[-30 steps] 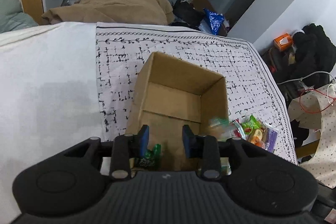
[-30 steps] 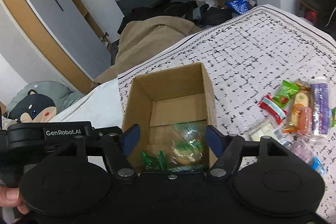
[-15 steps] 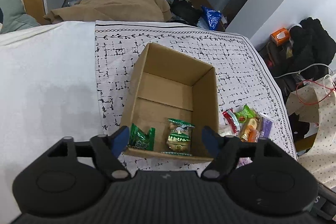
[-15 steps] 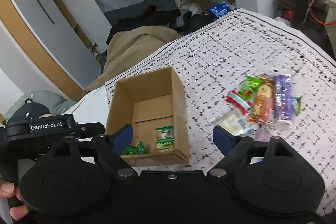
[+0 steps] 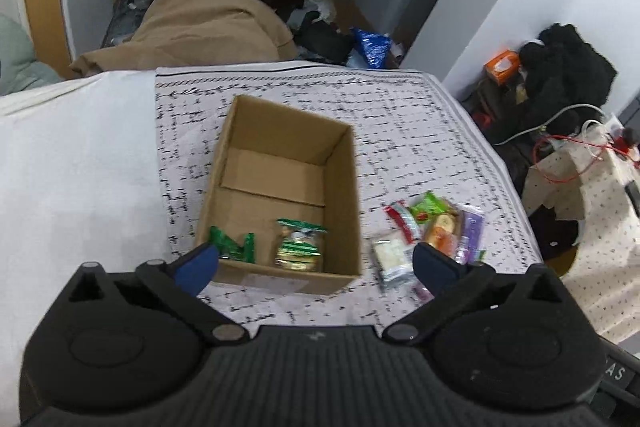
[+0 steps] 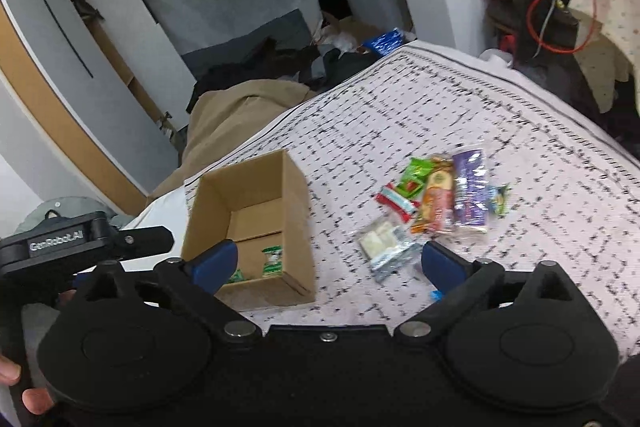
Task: Organize snacks
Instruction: 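Lift both tools out of the box and move back to the pile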
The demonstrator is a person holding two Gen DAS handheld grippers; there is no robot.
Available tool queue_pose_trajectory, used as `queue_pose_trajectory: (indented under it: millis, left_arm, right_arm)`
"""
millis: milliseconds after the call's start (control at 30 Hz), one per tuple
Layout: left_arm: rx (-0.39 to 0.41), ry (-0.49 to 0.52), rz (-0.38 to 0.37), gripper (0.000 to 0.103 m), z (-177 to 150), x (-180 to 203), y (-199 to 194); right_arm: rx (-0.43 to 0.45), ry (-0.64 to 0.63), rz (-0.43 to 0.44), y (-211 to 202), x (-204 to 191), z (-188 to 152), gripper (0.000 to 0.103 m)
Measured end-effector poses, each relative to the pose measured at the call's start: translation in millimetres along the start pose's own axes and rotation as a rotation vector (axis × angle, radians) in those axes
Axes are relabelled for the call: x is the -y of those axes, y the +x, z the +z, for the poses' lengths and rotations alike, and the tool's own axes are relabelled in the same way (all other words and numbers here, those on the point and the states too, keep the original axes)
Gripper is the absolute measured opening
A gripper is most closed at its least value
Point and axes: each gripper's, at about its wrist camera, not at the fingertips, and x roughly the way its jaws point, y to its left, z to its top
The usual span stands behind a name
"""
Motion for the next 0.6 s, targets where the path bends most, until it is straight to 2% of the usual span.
queue_pose_trajectory:
  millis: [133,333,467,600]
  left_arm:
    - [0.010,0.025,-0.031,0.103,-7.5,15.1,-7.4]
    - [0.023,0.060,-0.052,0.103,-18.1,37.8,-15.2]
    - [0.020,0.105,-0.034,0.103,-26.6,53.6,-18.6]
    - [0.007,0.103,-0.061,0.103,-34.3,62.2,-18.7]
  right_arm:
    - [0.016,-0.007,-0.042,-12.3,10.1,-4.4,0.102]
    - [0.025,-0.002,-0.034,-29.1,24.2,-12.0,0.103]
    - [0.030,0.013,-0.044,-37.1,35.2,-16.5,0.103]
    - [0.033,0.030,-0.063,-43.3,48.0,-21.3,0.103]
